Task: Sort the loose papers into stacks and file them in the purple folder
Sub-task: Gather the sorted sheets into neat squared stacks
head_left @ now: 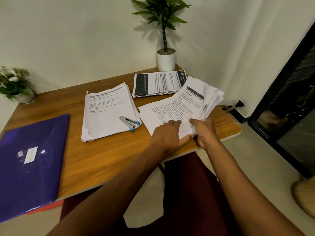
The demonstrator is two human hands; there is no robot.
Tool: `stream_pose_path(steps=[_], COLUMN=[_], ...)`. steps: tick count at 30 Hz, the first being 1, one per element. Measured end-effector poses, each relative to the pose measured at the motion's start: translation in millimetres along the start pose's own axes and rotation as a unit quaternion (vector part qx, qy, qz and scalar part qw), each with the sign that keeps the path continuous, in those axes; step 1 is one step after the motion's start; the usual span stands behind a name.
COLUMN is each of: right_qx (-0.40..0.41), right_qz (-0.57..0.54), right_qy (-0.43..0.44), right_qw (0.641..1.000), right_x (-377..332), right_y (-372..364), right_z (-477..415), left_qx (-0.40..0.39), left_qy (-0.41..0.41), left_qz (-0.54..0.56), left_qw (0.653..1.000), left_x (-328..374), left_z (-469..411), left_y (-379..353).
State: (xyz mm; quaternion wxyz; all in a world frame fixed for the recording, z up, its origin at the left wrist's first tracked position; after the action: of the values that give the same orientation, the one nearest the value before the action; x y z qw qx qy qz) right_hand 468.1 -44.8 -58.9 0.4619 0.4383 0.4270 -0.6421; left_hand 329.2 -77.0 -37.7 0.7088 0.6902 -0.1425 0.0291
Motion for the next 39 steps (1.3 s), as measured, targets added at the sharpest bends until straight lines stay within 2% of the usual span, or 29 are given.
stream_pose_path(steps=[2, 4, 8, 10, 13, 15, 17, 20, 21, 22, 26, 29, 35, 39], right_qx=[0.038, 0.048, 0.006, -0.03, -0.144, -0.215, -0.244, -0.279, -0.285, -0.29, -0.3, -0.297, -0.308, -0.29], right_qz=[0.005, -0.015, -0.068, -0.075, -0.088, -0.053, -0.038, -0.042, -0.021, 0.005, 0.093, 0.093, 0.172, 0.118], right_qy=[0.002, 0.014, 0.036, 0.06, 0.076, 0.072, 0.059, 0.049, 0.06, 0.077, 0.168, 0.204, 0.195, 0.212], right_qw=[0.999, 0.999, 0.997, 0.995, 0.983, 0.972, 0.967, 0.958, 0.956, 0.954, 0.935, 0.928, 0.915, 0.926], right_x=[-4.5, -13.3, -45.7, -69.9, -100.5, -104.3, -95.5, -79.4, -75.6, -74.0, -79.9, -85.6, -47.4, -58.8], right_y=[2.1, 6.2, 14.5, 10.6, -19.9, -56.8, -95.1, -145.5, -160.6, -172.4, -207.1, -211.8, -207.6, -200.6], right_z=[-2.6, -5.8, -21.7, -27.8, -19.0, -7.1, 2.0, 19.7, 25.5, 31.7, 54.4, 63.9, 74.0, 75.3], left_qx=[0.021, 0.065, 0.214, 0.214, 0.154, 0.125, 0.134, 0.209, 0.241, 0.271, 0.377, 0.416, 0.368, 0.391], left_qy=[0.032, 0.06, 0.098, 0.138, 0.136, 0.117, 0.12, 0.156, 0.164, 0.163, 0.13, 0.087, 0.119, 0.092], left_qz=[0.11, 0.227, 0.319, 0.347, 0.418, 0.494, 0.554, 0.619, 0.622, 0.61, 0.506, 0.484, 0.536, 0.56], left_qw=[0.993, 0.97, 0.918, 0.903, 0.885, 0.853, 0.813, 0.741, 0.726, 0.726, 0.765, 0.765, 0.75, 0.725], left_x=[-12.8, -31.5, -65.9, -84.4, -110.5, -127.2, -143.2, -169.1, -176.7, -180.5, -191.6, -195.0, -201.8, -199.5], left_z=[1.1, 3.9, 14.7, 13.8, 17.0, 25.6, 38.2, 59.8, 69.2, 77.9, 110.0, 127.8, 140.7, 142.2], left_y=[11.1, 25.4, 77.4, 103.7, 133.5, 141.9, 141.8, 135.0, 136.7, 141.7, 176.7, 192.5, 144.4, 151.5])
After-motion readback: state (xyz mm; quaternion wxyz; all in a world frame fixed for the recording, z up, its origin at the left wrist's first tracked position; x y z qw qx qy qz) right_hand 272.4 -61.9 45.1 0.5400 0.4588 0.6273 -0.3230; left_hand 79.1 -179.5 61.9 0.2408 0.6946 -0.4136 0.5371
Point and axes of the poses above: each hand's wrist, its own z-axis away from the middle knuckle, its own y-axis out of the back of the hand, x = y × z, the point moved 5 cm from there along -z, towards the middle knuckle, and after that the axes turned 1 degree about y, right-handed, at the moved point
